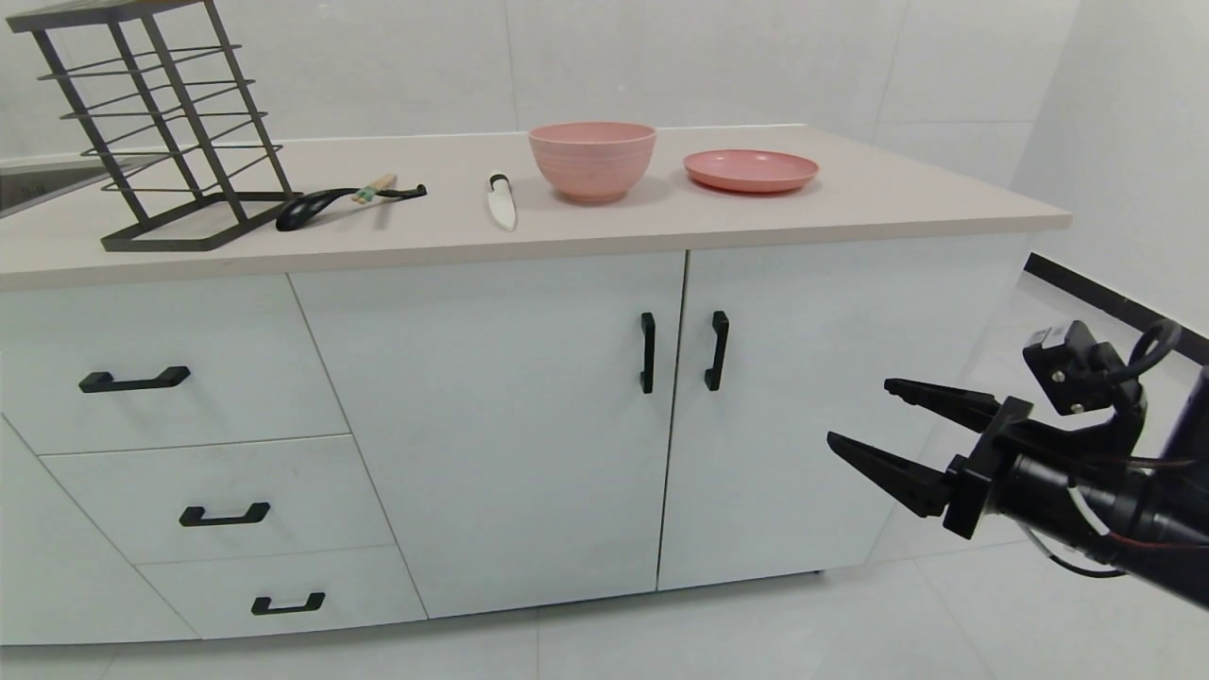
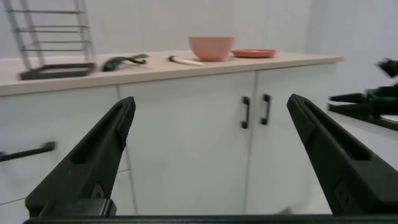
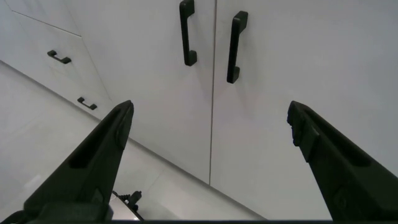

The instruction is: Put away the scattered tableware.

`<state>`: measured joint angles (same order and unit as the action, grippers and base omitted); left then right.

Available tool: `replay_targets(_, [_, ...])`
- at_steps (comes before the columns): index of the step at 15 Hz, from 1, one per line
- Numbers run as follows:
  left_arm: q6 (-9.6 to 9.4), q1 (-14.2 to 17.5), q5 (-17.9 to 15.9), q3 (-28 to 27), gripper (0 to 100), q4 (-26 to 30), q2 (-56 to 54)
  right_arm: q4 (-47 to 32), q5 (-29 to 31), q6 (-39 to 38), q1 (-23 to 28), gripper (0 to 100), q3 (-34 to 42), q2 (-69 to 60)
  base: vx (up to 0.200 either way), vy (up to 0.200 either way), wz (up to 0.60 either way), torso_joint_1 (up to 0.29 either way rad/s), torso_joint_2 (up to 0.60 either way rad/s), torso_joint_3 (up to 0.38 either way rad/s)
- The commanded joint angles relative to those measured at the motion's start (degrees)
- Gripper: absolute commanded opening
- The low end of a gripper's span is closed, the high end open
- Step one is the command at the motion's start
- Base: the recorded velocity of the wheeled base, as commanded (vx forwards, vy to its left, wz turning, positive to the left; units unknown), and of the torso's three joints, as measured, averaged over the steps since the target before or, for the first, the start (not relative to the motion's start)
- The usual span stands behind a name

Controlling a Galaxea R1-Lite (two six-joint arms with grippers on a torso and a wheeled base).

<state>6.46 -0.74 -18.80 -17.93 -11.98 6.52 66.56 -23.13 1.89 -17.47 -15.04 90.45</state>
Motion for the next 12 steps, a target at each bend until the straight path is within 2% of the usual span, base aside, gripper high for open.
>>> replay_targets(1, [2.5, -1.2, -8.6, -1.7, 100, -1.0, 11.6, 0.1, -0.1, 0.0, 0.1, 100, 0.2, -0.3, 0.0, 0.0, 0.0, 0.0, 0.0, 0.0])
replay_targets(3, [2.42, -2.2, -16.7, -2.3, 100, -2.6, 18.7, 0.1, -0.5, 0.0, -0.3, 100, -0.1, -0.1, 0.0, 0.0, 0.0, 0.0, 0.0, 0.0])
replay_targets(4, [2.42, -2.6, -21.8, -2.4, 100, -3.5, 22.4, 0.1, -1.8, 0.2, -0.3, 100, -0.4, 0.2, 0.0, 0.0, 0.0, 0.0, 0.0, 0.0])
replay_targets(6, [2.86, -2.6, -25.5, -2.4, 100, -3.6, 26.5, 0.4, -3.2, 2.3, -0.3, 100, -0.5, 1.2, 0.0, 0.0, 0.0, 0.0, 0.0, 0.0])
replay_targets(7, [3.38, -2.7, -25.8, -2.4, 100, -3.5, 29.8, 0.8, -4.1, 2.7, -0.5, 100, -0.4, 1.7, 0.0, 0.0, 0.0, 0.0, 0.0, 0.0])
replay_targets(9, [3.21, -2.8, -25.9, -2.0, 100, -3.5, 33.9, 0.9, -4.3, 2.8, -1.1, 100, -0.6, 2.2, 0.0, 0.0, 0.0, 0.0, 0.0, 0.0])
replay_targets(10, [1.98, -3.6, -25.9, -2.0, 100, -3.5, 35.3, 0.9, -4.4, 2.8, -1.3, 100, -0.8, 2.5, 0.0, 0.0, 0.0, 0.0, 0.0, 0.0])
replay_targets(11, [-0.4, -5.3, -25.7, -2.0, 100, -3.6, 37.0, 0.9, -4.4, 2.7, -1.4, 100, -1.1, 3.1, 0.0, 0.0, 0.0, 0.0, 0.0, 0.0])
replay_targets(12, [-8.75, -9.4, -25.2, -1.2, 100, -3.9, 41.4, 0.9, -4.4, 2.7, -2.3, 100, -1.7, 4.1, 0.0, 0.0, 0.0, 0.0, 0.0, 0.0])
